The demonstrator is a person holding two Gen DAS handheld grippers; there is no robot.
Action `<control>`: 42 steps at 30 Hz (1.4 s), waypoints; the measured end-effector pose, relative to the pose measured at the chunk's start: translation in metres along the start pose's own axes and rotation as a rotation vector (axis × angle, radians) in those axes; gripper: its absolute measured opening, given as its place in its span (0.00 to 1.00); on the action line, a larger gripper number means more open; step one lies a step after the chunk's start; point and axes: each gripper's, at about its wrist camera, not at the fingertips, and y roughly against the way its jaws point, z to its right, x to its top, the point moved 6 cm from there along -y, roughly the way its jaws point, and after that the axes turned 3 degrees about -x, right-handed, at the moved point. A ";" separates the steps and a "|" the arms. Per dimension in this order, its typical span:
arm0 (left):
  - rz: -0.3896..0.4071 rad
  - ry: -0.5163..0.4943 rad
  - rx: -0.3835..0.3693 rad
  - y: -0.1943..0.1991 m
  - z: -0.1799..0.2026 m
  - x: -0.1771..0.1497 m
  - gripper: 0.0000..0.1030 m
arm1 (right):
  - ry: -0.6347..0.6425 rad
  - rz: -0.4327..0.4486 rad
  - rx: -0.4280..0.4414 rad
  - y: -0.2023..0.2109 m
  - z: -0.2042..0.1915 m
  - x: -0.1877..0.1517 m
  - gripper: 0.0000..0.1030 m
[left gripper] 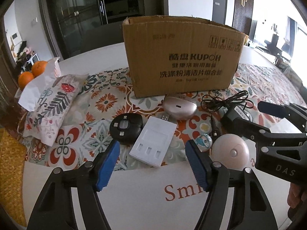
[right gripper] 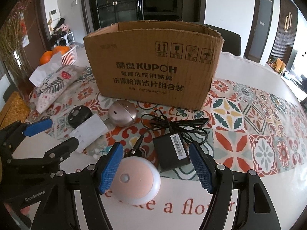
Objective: Organize rigid objects
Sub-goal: 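Grasp the white three-slot charger with the left tool while the right tool grasps the black cabled adapter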
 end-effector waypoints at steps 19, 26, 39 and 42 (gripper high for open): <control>-0.055 -0.011 -0.028 -0.035 -0.006 -0.010 0.63 | 0.062 -0.050 -0.060 -0.029 0.003 0.003 0.69; -0.089 0.030 -0.056 -0.044 -0.011 -0.016 0.60 | 0.099 -0.081 -0.072 -0.040 0.001 0.004 0.68; -0.108 0.043 -0.083 -0.063 -0.012 -0.017 0.56 | 0.134 -0.139 -0.054 -0.061 0.001 0.001 0.60; -0.100 0.031 -0.072 -0.063 -0.013 -0.018 0.53 | 0.142 -0.141 -0.064 -0.063 0.003 0.002 0.50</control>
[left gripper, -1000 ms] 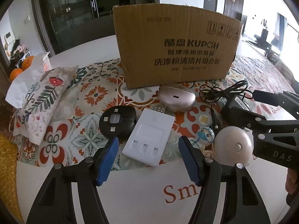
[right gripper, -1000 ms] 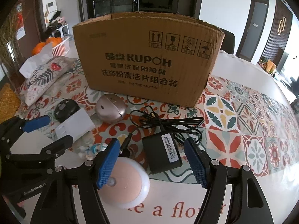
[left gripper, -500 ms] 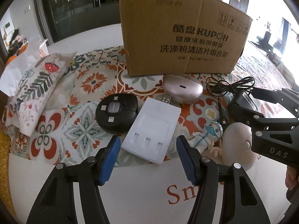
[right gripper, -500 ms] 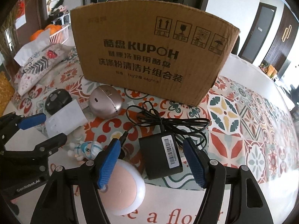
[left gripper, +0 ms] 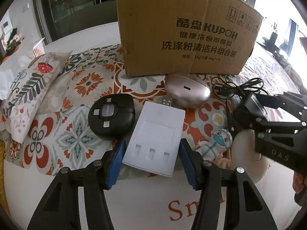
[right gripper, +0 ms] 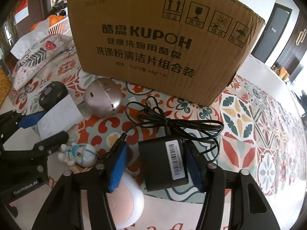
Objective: Organize rigid objects
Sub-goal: 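Grasp the white three-slot charger with the left tool while the right tool grasps the black cabled adapter, then lift both held items and carry them into the cardboard box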
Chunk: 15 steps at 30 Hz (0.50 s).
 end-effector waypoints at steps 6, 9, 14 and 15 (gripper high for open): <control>0.011 0.003 -0.017 0.004 0.007 -0.002 0.50 | 0.004 0.018 0.014 0.003 0.004 -0.004 0.44; 0.027 0.002 -0.011 0.009 0.010 -0.003 0.49 | 0.000 0.029 0.001 0.007 0.008 -0.007 0.42; 0.070 -0.015 -0.005 0.024 0.018 -0.002 0.47 | -0.024 0.067 -0.004 0.025 0.016 -0.013 0.41; 0.076 -0.015 -0.005 0.026 0.019 -0.002 0.47 | -0.022 0.073 -0.005 0.025 0.014 -0.011 0.41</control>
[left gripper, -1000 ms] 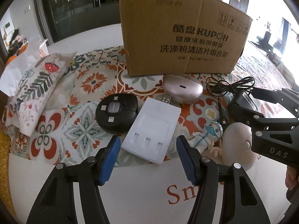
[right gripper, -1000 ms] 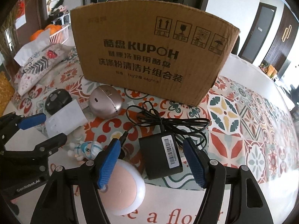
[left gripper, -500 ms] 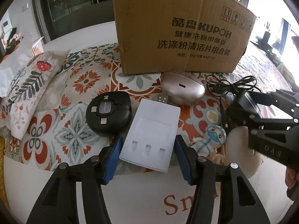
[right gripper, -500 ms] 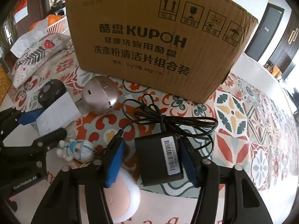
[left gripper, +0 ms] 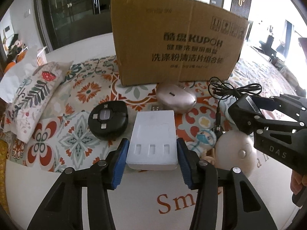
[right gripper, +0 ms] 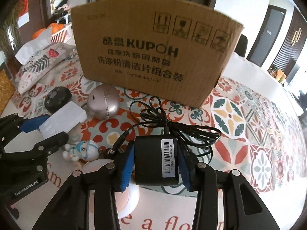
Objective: Organize rigid objects
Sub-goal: 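Lift both held items and carry them into the cardboard box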
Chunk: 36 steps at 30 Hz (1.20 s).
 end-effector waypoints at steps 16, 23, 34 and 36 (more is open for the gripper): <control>0.107 0.007 0.020 0.034 0.006 0.012 0.46 | -0.011 0.101 -0.014 0.041 0.006 0.007 0.41; 0.151 -0.005 0.029 0.059 0.010 0.024 0.46 | -0.025 0.139 -0.003 0.058 0.006 0.013 0.41; 0.247 -0.018 0.042 0.106 0.018 0.063 0.46 | -0.069 0.248 0.020 0.107 0.019 0.040 0.41; 0.266 -0.023 0.042 0.112 0.020 0.072 0.46 | -0.079 0.266 0.024 0.114 0.022 0.045 0.41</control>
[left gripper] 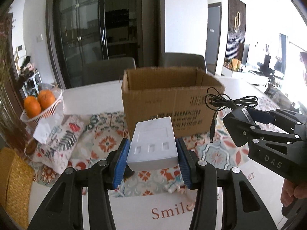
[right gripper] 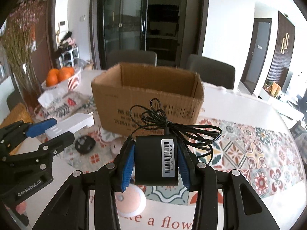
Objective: Organize rigid objects
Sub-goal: 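Lift both held items and carry them into the cardboard box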
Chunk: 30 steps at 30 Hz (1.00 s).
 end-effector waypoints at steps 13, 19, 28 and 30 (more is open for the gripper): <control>0.124 -0.048 -0.010 0.017 0.000 0.065 0.46 | -0.068 0.109 0.036 0.019 0.012 0.059 0.41; 0.148 -0.056 -0.012 0.011 -0.006 0.092 0.46 | -0.083 0.119 0.057 0.012 0.014 0.088 0.41; 0.147 -0.058 -0.020 -0.017 -0.012 0.123 0.46 | -0.084 0.118 0.079 -0.011 0.018 0.126 0.41; 0.129 -0.050 -0.032 -0.026 -0.014 0.129 0.46 | -0.085 0.108 0.085 -0.018 0.018 0.132 0.41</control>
